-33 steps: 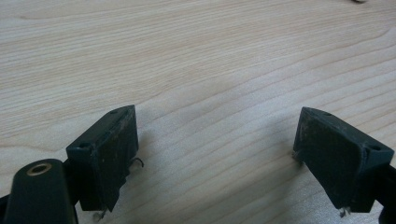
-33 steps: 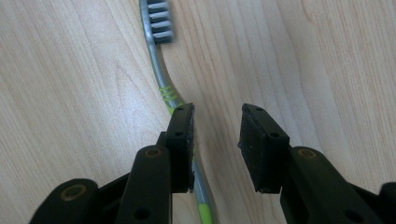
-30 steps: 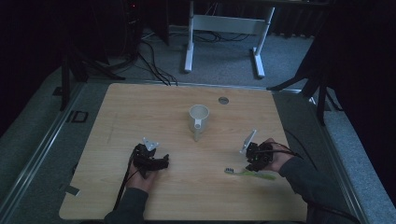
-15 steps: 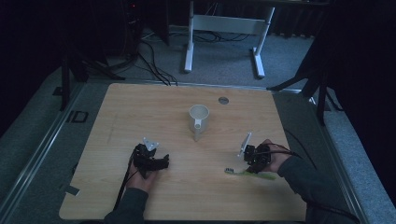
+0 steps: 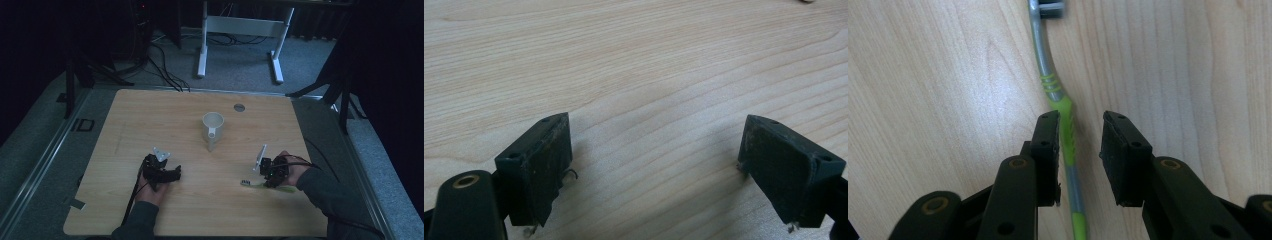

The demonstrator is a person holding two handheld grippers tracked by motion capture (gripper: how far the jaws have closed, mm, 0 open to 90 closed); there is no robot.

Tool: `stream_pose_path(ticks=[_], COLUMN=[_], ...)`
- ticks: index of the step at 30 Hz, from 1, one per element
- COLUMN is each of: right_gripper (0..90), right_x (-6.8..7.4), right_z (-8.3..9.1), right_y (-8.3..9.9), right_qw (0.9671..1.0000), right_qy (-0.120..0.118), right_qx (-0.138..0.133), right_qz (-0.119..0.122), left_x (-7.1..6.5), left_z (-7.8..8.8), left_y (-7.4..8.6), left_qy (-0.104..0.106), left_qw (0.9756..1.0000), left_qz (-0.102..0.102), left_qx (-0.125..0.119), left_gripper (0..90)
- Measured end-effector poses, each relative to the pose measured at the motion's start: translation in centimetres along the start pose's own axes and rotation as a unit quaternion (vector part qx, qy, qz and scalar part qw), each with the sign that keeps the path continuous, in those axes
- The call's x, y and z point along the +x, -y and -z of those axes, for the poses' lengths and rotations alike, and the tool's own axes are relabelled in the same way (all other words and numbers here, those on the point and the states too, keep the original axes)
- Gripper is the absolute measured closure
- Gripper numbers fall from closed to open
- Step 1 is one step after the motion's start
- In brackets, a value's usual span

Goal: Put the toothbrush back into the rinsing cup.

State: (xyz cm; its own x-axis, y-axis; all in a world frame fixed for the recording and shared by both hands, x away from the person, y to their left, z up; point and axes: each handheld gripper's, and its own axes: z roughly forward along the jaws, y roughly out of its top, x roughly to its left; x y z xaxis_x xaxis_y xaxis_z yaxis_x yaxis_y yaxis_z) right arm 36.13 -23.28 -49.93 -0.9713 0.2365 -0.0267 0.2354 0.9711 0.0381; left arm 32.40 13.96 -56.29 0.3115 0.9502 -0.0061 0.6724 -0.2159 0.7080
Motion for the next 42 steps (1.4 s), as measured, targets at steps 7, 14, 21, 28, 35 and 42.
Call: stream_pose_path(ticks=[7, 14, 21, 28, 35, 42], right_gripper=[69.0, 70.3, 71.5, 71.8, 73.0, 74.7], right_x=[0.2, 0.3, 0.4, 0.6, 0.8, 1.0], right_z=[-0.3, -0.4, -0.6, -0.9, -1.2, -1.3], right_y=[0.1, 0.0, -0.1, -0.2, -0.4, -0.6], right_qw=[1.0, 0.9999, 0.9998, 0.9997, 0.9995, 0.9992], right_qy=[-0.006, -0.006, -0.007, -0.005, -0.002, 0.002], right_qx=[0.004, 0.008, 0.016, 0.016, 0.023, 0.03], right_qz=[0.002, 0.008, 0.012, 0.016, 0.02, 0.025], left_x=[0.0, 0.0, 0.0, 0.0, 0.0, 0.0], left_z=[0.0, 0.0, 0.0, 0.0, 0.0, 0.0], left_y=[0.0, 0.0, 0.0, 0.0, 0.0, 0.0], left_qy=[0.0, 0.0, 0.0, 0.0, 0.0, 0.0], left_qw=[1.0, 1.0, 1.0, 1.0, 1.0, 1.0], left_qz=[0.0, 0.0, 0.0, 0.0, 0.0, 0.0], left_qx=[0.0, 0.0, 0.0, 0.0, 0.001, 0.0], left_gripper=[14.3, 14.3, 14.3, 14.3, 14.3, 14.3])
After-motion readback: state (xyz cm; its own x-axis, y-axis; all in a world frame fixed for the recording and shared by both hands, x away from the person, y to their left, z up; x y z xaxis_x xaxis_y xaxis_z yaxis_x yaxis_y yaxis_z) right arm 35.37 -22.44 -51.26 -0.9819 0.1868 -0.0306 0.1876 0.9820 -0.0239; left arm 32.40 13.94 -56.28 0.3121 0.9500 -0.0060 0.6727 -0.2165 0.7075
